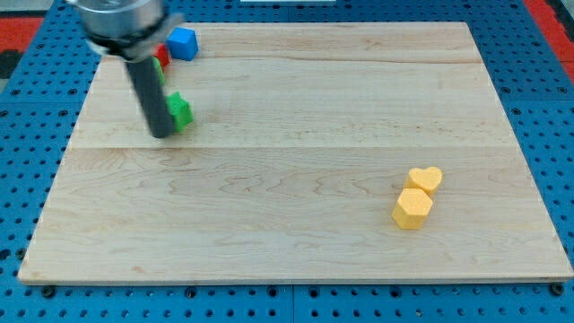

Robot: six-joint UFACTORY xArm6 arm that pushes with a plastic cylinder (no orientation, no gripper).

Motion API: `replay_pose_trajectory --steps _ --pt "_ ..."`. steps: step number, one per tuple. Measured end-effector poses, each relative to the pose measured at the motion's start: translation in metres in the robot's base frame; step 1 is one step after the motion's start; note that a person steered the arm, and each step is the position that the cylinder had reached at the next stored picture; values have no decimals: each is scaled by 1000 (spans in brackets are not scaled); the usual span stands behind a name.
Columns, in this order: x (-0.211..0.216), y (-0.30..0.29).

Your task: Move green star into the green circle

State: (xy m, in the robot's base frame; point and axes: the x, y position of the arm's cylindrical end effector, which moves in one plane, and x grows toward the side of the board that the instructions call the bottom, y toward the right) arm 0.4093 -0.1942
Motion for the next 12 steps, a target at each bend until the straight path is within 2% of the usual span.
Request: replay_pose_trajectory --steps 1,2,3,4,5,6,8,9,10,11,12 --pt "-26 -37" --pt "10 -18" --pt "22 45" --pt "-6 43" --pt "-28 -21" --pt "-18 -2" --pt "-10 253" --pt "25 389" --pt "72 466" --pt "133 498" --pt "162 482"
